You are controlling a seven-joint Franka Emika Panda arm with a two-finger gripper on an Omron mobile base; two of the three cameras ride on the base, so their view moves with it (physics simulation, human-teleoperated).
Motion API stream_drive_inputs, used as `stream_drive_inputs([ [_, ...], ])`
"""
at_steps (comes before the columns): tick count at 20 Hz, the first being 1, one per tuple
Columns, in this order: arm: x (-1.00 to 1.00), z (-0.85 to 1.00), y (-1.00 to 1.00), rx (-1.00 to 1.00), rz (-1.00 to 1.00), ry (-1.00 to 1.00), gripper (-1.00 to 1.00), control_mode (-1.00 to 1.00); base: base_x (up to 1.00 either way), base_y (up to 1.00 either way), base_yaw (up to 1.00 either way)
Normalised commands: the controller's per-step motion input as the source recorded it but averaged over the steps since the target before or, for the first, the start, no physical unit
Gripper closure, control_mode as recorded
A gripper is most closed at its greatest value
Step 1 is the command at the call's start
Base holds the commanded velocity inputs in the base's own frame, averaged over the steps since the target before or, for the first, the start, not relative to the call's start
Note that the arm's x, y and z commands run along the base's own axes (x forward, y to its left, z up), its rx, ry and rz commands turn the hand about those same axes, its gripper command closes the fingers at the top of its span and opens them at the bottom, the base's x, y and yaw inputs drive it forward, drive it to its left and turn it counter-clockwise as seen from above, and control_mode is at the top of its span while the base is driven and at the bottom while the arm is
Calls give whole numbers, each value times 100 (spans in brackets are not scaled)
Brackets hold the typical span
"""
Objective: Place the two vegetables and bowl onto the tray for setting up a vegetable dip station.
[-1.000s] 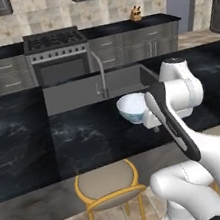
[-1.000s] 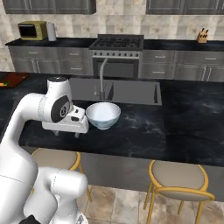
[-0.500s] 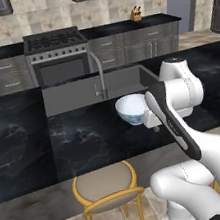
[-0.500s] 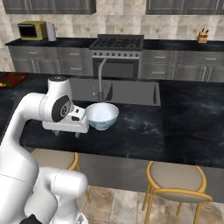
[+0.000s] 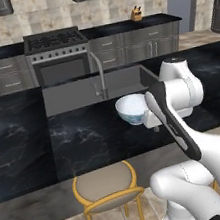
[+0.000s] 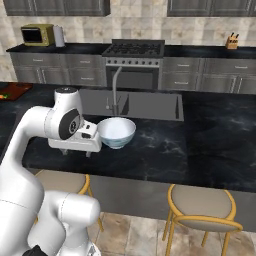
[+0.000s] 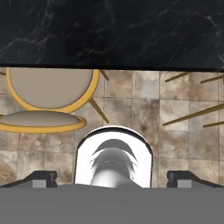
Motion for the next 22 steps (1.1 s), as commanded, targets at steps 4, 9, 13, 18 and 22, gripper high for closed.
stream_drive_inputs([
  [4, 0, 0, 0, 0, 0, 0, -100, 100, 0, 0, 0],
  [9, 0, 0, 0, 0, 0, 0, -100, 100, 0, 0, 0],
  [13, 0, 0, 0, 0, 0, 0, -100, 100, 0, 0, 0],
  [18, 0, 0, 0, 0, 0, 0, -100, 100, 0, 0, 0],
  [22, 0, 0, 0, 0, 0, 0, -100, -100, 0, 0, 0],
])
